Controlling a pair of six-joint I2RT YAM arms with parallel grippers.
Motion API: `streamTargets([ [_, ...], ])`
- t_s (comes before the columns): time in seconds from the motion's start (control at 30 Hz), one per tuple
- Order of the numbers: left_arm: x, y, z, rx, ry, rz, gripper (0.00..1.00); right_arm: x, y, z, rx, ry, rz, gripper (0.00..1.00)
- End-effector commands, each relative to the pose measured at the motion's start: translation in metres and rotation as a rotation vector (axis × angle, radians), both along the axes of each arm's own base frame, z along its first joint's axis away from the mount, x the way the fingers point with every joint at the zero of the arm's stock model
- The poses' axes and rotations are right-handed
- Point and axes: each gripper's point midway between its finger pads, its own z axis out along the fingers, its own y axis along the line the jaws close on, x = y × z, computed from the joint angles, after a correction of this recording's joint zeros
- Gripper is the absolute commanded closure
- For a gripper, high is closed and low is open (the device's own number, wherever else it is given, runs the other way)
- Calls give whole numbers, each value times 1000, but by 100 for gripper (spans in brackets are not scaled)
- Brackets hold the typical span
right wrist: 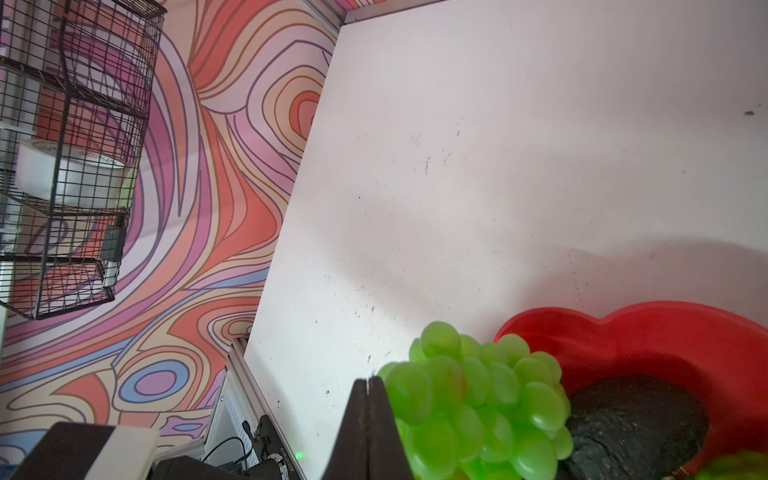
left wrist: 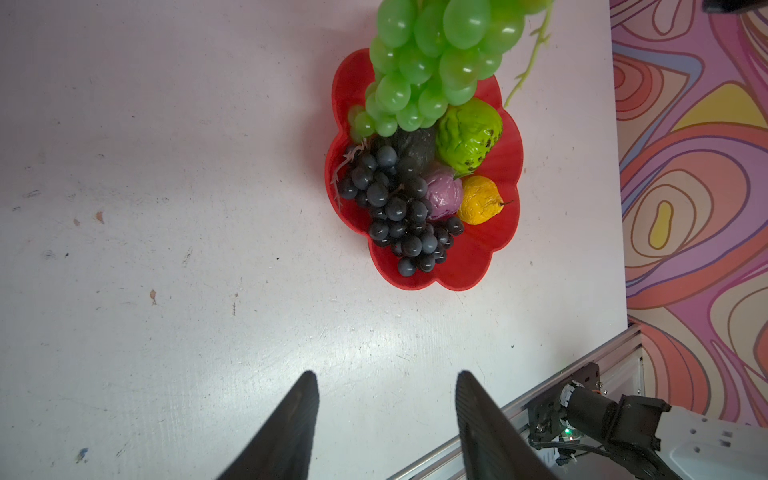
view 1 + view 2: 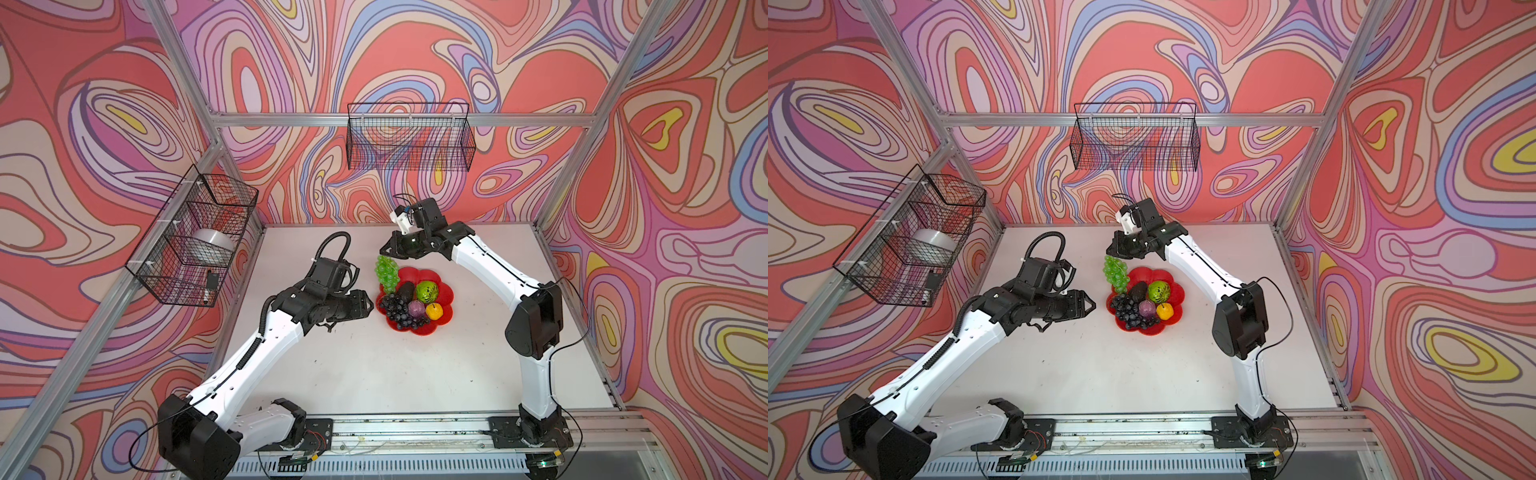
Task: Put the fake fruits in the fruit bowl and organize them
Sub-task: 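Carry the green grapes over the far side of the red bowl, then lower the green grapes into the bowl and open the right gripper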
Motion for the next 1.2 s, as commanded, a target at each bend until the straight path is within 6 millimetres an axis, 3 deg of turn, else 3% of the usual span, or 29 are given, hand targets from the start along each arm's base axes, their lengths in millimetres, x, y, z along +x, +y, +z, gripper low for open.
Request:
streamTargets([
  [0.0, -5, 6, -2, 13, 11, 19, 43, -4, 9, 3, 41, 2, 16, 100],
  [0.27, -5, 6, 0, 9, 5, 17, 43, -6, 17, -2, 57, 18, 27, 100],
  [0.5, -7, 7, -4, 10, 11, 22, 43, -7, 12, -11, 24, 6, 29, 100],
  [0.73, -6, 6, -6, 5, 19, 28, 43, 5, 8, -30, 2, 8, 22, 100],
  [1.17, -1, 3, -6, 7, 30, 29, 43, 38, -29, -55, -24, 9, -58, 100],
])
